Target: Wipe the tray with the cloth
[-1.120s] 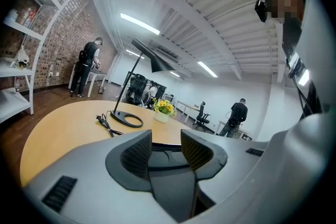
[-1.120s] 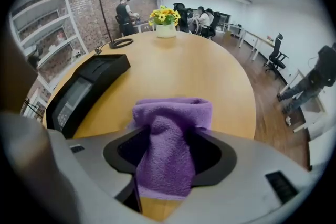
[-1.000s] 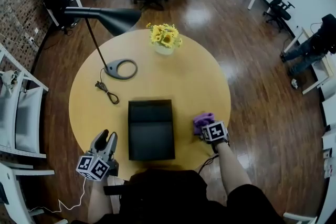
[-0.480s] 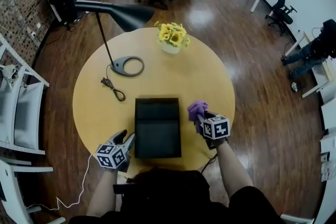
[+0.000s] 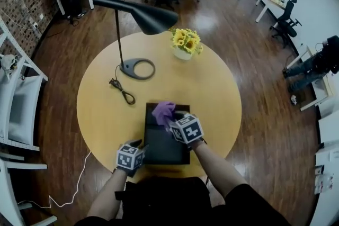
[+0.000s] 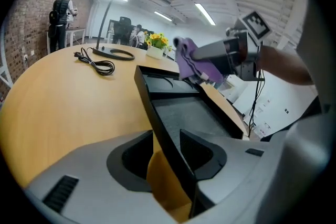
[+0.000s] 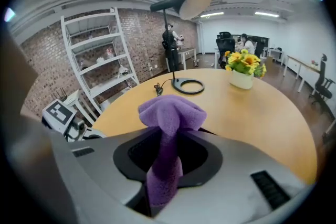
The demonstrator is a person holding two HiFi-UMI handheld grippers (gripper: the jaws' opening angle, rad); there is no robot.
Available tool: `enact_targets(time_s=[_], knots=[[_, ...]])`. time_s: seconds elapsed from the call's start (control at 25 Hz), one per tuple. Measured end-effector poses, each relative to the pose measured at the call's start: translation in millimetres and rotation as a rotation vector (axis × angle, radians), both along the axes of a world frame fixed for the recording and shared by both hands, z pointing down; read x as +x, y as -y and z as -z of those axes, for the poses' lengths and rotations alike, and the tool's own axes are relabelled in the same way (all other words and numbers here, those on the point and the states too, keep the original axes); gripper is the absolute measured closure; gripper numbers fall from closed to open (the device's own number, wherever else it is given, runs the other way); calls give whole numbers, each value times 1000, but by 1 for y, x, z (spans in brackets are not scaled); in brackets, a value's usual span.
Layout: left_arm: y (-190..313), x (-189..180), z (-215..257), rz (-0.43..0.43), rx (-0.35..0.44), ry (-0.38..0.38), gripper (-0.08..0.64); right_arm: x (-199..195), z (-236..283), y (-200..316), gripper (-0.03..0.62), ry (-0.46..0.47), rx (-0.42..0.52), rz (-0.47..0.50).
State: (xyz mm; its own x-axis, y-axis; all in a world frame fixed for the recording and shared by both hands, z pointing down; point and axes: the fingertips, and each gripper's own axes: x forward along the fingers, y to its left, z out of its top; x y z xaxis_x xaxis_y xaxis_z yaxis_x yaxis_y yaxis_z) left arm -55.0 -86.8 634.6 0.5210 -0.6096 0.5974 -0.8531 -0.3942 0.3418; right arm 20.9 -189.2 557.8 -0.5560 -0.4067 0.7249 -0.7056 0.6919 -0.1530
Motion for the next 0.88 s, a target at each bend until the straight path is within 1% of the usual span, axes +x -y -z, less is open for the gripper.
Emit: enact_targets(time_s=[0.08, 0.16, 0.24, 0.32, 0.4, 0.48, 0.6, 0.72, 0.8, 0.88], knots=[[-5, 2, -3, -25, -15, 0, 413, -29, -6, 0, 500, -26, -9, 26], [-8, 4, -6, -34, -39, -23, 419, -48, -20, 2, 500, -50, -35, 26], [-8, 6, -12, -28, -80, -48, 419, -63, -33, 7, 500, -47, -79, -4], [-7, 7, -17, -13, -117, -66, 436, -69, -46, 14, 500, -43, -123, -63], [-7, 7, -19, -3, -128, -67, 437, -65, -61, 20, 500, -65, -158, -122], [-7, 8, -18, -2, -126, -61, 437, -54, -73, 24, 500, -98, -175, -157], [-4, 6, -20, 14, -112, -60, 437, -46, -82, 27, 500, -108, -180, -166], [-5, 4, -22, 25, -129, -56, 440, -39, -82, 30, 500, -119, -180, -158], [-5, 4, -20, 34, -137, -66, 442, -28, -81, 33, 500, -128, -176, -163], [-4, 2, -20, 37, -136, -66, 442, -14, -80, 36, 499, -115, -181, -187]])
